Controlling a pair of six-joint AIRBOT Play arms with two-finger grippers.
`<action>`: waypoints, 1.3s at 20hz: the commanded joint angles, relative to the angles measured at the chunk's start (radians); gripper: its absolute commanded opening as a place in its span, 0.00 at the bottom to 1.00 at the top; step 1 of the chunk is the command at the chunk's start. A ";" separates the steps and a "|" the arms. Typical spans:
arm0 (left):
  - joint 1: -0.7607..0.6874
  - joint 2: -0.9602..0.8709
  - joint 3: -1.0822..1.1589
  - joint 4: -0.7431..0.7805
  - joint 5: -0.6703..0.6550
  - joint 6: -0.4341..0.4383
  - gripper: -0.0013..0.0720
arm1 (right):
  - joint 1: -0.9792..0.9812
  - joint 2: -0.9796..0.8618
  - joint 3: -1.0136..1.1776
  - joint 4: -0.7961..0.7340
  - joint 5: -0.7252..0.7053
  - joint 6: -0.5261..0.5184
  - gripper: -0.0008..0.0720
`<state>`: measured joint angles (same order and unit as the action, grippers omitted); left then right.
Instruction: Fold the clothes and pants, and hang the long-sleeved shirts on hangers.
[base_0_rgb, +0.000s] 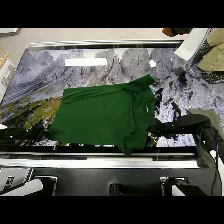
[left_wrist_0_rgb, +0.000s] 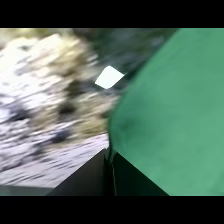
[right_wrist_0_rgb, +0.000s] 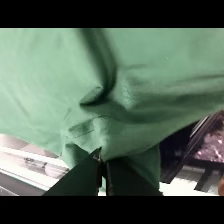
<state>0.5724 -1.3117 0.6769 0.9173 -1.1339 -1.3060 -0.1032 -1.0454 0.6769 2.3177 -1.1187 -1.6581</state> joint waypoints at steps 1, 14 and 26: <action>-0.016 0.010 0.054 -0.125 -0.009 0.027 0.04 | 0.001 0.016 0.077 0.015 0.058 -0.080 0.05; -0.156 0.297 1.148 0.146 0.021 -0.208 0.04 | 0.001 0.057 1.137 -0.090 0.048 -0.069 0.05; -0.156 0.574 1.200 0.410 -0.021 -0.379 0.04 | 0.001 0.275 1.294 -0.314 0.063 0.154 0.05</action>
<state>0.4168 -0.7486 1.8885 1.2888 -1.1404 -1.6585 -0.1028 -0.7597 1.9625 2.0377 -1.0275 -1.5555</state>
